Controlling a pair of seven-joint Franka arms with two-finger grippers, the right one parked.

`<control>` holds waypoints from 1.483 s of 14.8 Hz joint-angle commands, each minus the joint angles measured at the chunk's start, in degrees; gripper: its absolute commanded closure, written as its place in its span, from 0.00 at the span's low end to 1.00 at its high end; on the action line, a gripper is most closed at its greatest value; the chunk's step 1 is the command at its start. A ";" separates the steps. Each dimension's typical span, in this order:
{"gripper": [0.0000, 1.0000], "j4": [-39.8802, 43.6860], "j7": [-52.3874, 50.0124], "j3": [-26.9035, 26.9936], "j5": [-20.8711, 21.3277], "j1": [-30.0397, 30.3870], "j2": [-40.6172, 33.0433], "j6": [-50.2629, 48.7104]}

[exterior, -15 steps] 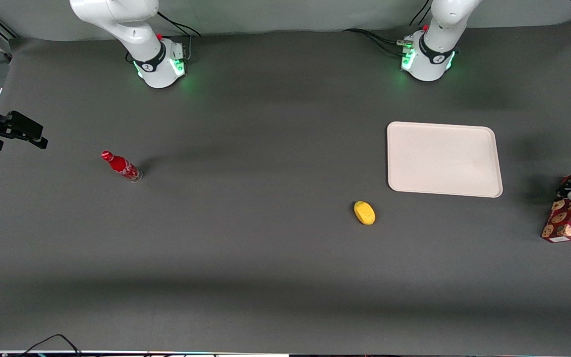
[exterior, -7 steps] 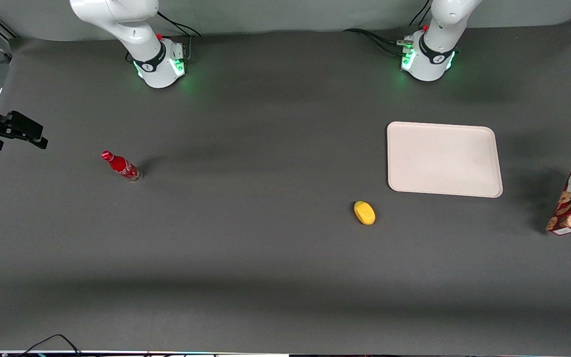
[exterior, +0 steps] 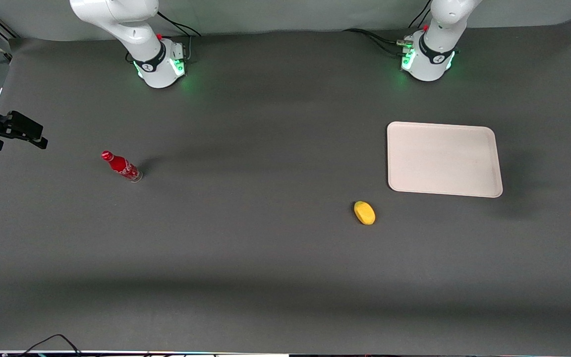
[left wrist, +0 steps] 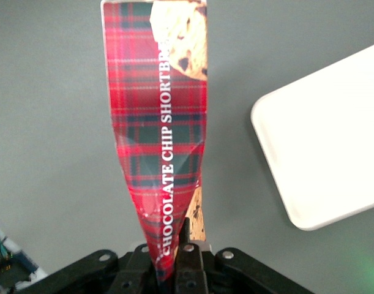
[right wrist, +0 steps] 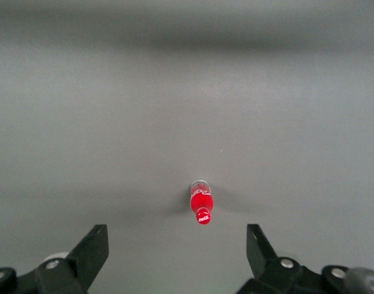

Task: Place red cookie box on tray
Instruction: 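Lift the box with the left gripper and carry it toward the white tray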

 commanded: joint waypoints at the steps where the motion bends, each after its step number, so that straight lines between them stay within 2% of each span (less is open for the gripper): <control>1: 1.00 2.80 -5.70 -0.32 -1.16 -0.25 -1.73 -5.84; 4: 1.00 -1.31 -19.67 -0.32 -4.49 -0.25 -3.31 -5.85; 7: 1.00 -13.07 -27.15 0.03 -10.20 -1.04 -10.50 1.08; 9: 1.00 -20.46 -33.31 -0.05 -11.01 -2.00 -14.64 5.75; 14: 1.00 -34.54 -32.99 -0.14 -11.71 -3.41 -19.23 18.49; 17: 1.00 -42.01 -26.50 0.21 -11.97 -2.98 -19.67 26.13; 22: 1.00 -49.66 -25.78 0.21 -12.33 -3.33 -18.88 36.59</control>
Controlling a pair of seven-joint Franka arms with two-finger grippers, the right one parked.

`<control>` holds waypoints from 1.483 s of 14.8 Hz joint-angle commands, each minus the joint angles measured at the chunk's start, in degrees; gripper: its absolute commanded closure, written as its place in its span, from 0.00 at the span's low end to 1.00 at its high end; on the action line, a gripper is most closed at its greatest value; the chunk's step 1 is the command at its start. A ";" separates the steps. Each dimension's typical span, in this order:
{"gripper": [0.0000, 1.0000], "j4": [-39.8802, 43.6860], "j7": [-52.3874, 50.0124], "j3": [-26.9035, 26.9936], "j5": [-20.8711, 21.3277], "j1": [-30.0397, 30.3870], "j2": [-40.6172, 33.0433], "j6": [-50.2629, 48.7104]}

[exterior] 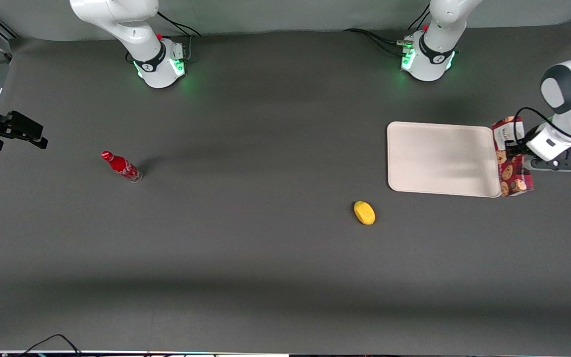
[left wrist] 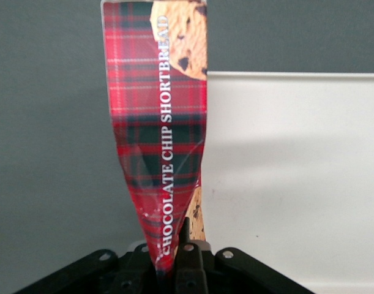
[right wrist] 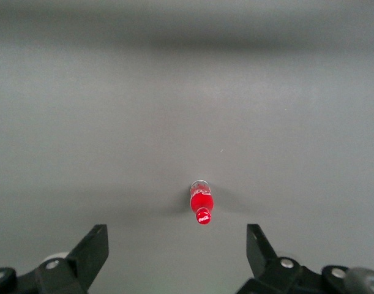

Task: Place red cookie box on tray
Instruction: 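Lower the box onto the tray's edge and open the left gripper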

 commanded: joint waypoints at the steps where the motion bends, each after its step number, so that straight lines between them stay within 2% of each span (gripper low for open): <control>1: 1.00 -6.51 1.77 0.37 -1.26 -0.43 -2.26 7.49; 6: 1.00 -8.10 1.85 0.28 -1.26 -0.52 0.46 11.89; 12: 1.00 -7.93 4.49 0.19 -1.17 -0.52 2.83 11.46; 13: 0.94 -7.84 4.49 0.28 -1.17 -0.52 3.18 11.46; 14: 0.74 -7.76 4.49 0.19 -1.17 -0.61 3.36 11.37; 16: 0.07 -7.40 4.49 0.19 -0.91 -0.61 4.24 11.46; 17: 0.00 -7.06 4.49 0.19 -0.82 -0.61 4.42 11.29; 22: 0.00 -5.39 4.75 0.10 -0.64 -0.61 3.98 9.45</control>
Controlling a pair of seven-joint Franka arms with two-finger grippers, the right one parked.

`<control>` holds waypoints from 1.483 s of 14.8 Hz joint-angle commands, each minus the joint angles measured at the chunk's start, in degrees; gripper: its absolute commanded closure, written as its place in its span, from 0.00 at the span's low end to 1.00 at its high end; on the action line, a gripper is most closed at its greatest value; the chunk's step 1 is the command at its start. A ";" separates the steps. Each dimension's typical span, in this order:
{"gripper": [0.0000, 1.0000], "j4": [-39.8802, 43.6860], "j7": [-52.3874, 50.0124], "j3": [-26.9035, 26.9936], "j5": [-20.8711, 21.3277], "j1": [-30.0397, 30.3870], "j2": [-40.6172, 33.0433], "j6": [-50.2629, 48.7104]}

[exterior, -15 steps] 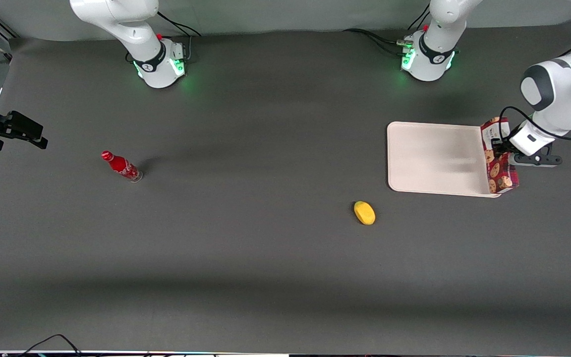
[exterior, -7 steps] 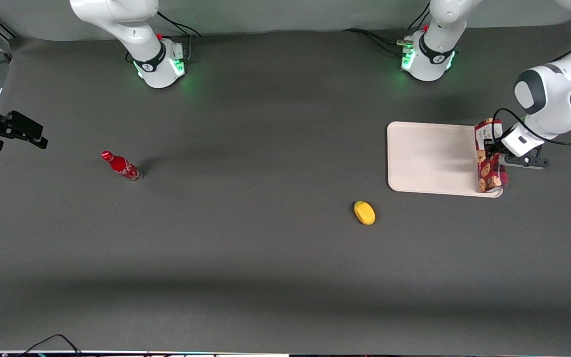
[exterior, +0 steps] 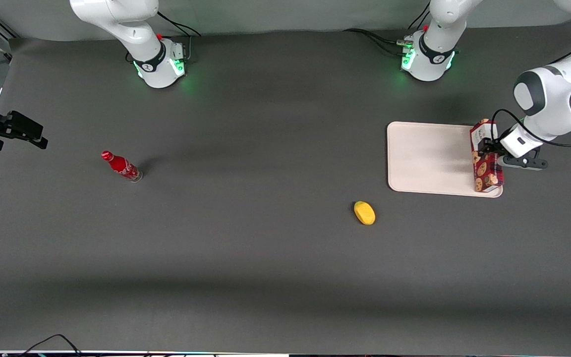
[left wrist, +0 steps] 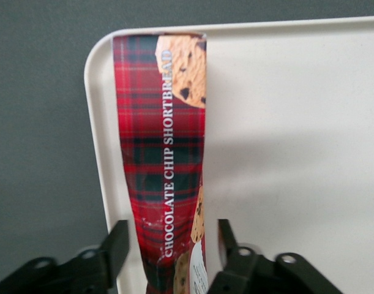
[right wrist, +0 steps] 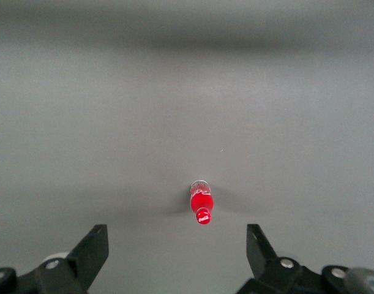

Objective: Place red cookie box on tray

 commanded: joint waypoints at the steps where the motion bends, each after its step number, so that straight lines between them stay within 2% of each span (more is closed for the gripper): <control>1: 0.00 4.07 0.92 0.12 -0.28 -0.56 -0.41 -4.94; 3: 0.00 10.47 0.92 0.03 -0.28 -0.56 -0.76 -14.25; 8: 0.00 32.52 -0.22 -0.76 -0.98 -2.49 -0.77 -38.42; 10: 0.00 40.27 -4.59 -2.42 -1.16 -2.67 -0.85 -46.16; 13: 0.00 48.01 -9.00 -5.85 -1.24 -3.11 -1.82 -53.73; 16: 0.00 55.66 -14.01 -4.90 -1.33 -9.33 -2.61 -60.32; 17: 0.00 57.77 -14.81 -2.02 -1.42 -13.27 -2.61 -62.35; 19: 0.00 60.94 -16.04 8.49 -1.51 -25.63 -2.61 -64.65; 21: 0.00 61.40 -18.84 19.92 -4.30 -38.21 -2.87 -64.83; 22: 0.00 61.31 -19.20 23.63 -5.19 -42.01 -3.05 -64.66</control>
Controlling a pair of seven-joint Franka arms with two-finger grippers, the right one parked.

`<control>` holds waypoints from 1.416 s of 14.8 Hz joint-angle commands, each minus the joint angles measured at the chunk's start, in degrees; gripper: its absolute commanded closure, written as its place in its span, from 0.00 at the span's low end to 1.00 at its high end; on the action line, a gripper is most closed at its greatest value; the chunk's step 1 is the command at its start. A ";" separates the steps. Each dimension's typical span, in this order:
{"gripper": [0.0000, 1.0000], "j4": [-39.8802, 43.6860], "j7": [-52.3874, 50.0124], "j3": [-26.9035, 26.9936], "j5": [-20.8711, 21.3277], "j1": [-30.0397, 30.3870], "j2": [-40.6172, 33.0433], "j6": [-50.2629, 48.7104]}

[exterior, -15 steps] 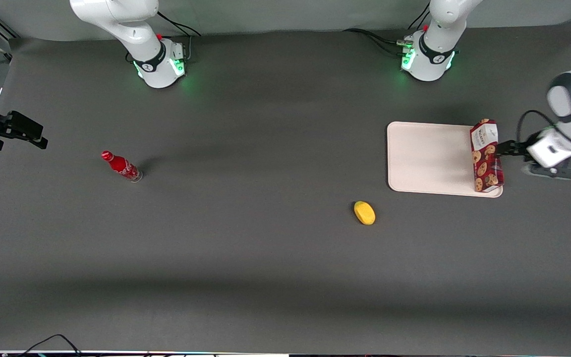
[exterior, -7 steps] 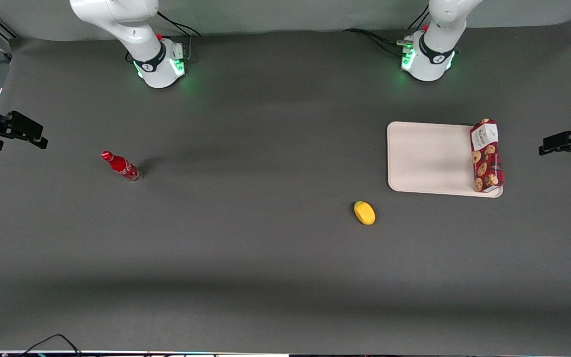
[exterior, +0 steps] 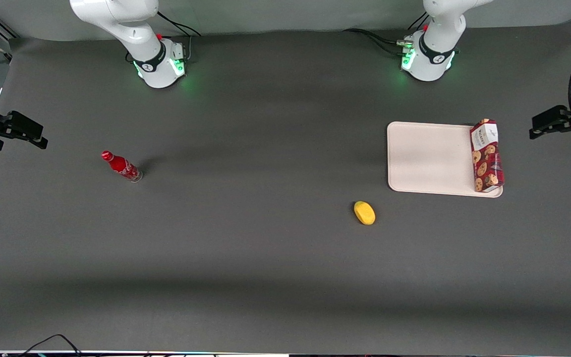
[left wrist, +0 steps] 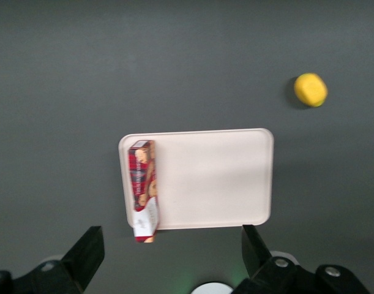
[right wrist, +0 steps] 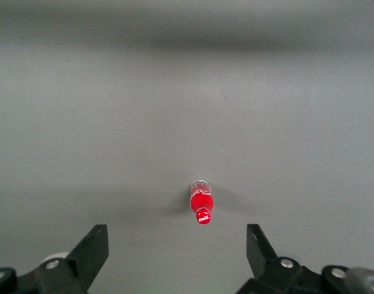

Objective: Place red cookie box on tray

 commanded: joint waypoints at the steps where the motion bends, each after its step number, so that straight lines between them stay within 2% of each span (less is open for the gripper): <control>1: 0.00 1.17 -2.96 15.39 -2.46 -16.55 0.31 -1.01; 3: 0.00 0.99 -2.87 18.48 -2.10 -20.44 0.75 -0.57; 8: 0.00 -1.64 -2.61 18.49 -2.01 -20.45 0.31 -0.40; 12: 0.00 -9.28 -2.69 18.14 -1.93 -20.45 -6.27 2.24; 15: 0.00 -8.86 -3.40 16.13 -1.93 -19.92 -6.28 1.98; 18: 0.00 -8.68 -3.22 12.70 -1.84 -16.24 -6.28 1.63; 21: 0.00 -7.89 -3.40 11.90 -1.93 -15.00 -6.28 1.45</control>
